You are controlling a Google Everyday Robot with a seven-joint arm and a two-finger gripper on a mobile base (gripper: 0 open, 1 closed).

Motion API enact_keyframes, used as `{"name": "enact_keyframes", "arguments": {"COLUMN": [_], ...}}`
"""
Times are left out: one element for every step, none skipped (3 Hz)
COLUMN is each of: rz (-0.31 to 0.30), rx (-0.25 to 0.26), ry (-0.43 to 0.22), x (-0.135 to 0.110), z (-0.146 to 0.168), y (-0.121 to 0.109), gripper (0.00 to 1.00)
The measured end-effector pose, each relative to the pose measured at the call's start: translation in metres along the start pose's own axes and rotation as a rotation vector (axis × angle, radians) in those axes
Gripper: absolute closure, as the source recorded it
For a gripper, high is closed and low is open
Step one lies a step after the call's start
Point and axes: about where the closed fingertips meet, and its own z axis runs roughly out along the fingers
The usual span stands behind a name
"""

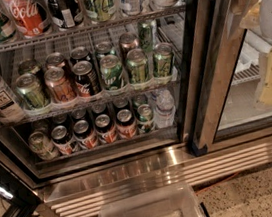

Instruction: Pick water bottle from bottom shelf of fridge

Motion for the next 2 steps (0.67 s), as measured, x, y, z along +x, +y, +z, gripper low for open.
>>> {"name": "enact_keyframes", "arguments": {"rz": [0.000, -0.027], "rx": [0.000, 0.006], "ry": [0.000, -0.008], "x": [0.000, -0.008], "z": [0.000, 0.002], "y": [0.000, 0.014], "gripper": [0.00, 0.00]}}
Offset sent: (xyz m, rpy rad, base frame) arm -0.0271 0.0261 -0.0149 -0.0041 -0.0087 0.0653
